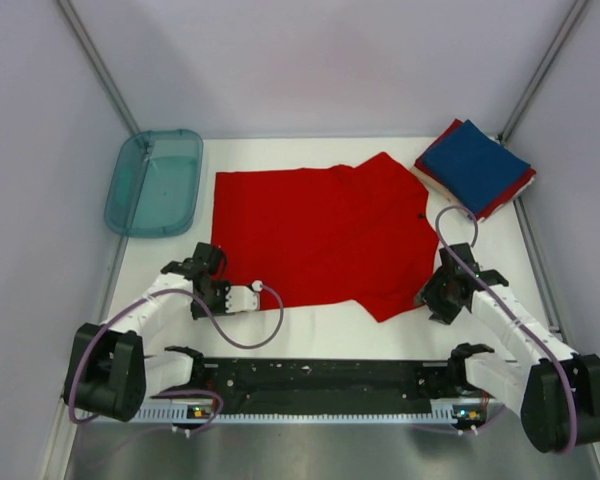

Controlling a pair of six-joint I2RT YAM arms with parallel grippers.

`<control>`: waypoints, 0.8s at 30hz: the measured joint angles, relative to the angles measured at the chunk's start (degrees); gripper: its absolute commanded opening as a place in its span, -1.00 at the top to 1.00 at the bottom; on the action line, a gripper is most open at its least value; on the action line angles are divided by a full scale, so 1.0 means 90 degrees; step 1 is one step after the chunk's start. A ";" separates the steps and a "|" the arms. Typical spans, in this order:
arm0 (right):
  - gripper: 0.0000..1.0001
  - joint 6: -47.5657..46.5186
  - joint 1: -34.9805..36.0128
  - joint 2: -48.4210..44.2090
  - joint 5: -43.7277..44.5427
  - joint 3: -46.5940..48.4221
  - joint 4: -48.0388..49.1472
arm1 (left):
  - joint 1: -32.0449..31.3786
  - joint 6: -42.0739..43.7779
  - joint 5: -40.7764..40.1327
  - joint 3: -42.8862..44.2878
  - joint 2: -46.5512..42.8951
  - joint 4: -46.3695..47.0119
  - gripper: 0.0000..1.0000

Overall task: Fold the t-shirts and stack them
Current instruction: Grap the side of the flattened tshirt closest away from the robot with both arms

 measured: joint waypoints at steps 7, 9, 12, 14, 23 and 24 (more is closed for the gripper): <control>0.39 -0.0012 -0.0046 0.0289 0.0192 -0.0114 0.0597 | 0.0000 -0.0027 -0.0017 -0.0012 0.0046 0.0163 0.92; 0.67 -0.0063 -0.0073 0.0384 0.0228 -0.0112 0.0780 | 0.0000 -0.0036 -0.0027 -0.0012 0.0073 0.0197 1.00; 1.00 -0.0172 -0.0090 0.0464 0.0316 -0.0126 0.0967 | 0.0000 -0.0061 -0.0032 -0.0007 0.0090 0.0206 1.00; 1.00 -0.0180 -0.0119 0.0461 0.0340 -0.0158 0.1039 | 0.0000 -0.0112 -0.0039 0.0007 0.0119 0.0211 1.00; 1.00 -0.0197 -0.0131 -0.0391 0.0437 -0.0192 0.0673 | 0.0000 -0.0826 -0.0112 0.0078 0.0151 0.0648 1.00; 1.00 -0.0204 -0.0134 -0.0559 0.0437 -0.0180 0.0593 | 0.0000 -0.0889 -0.0124 0.0078 0.0121 0.0743 1.00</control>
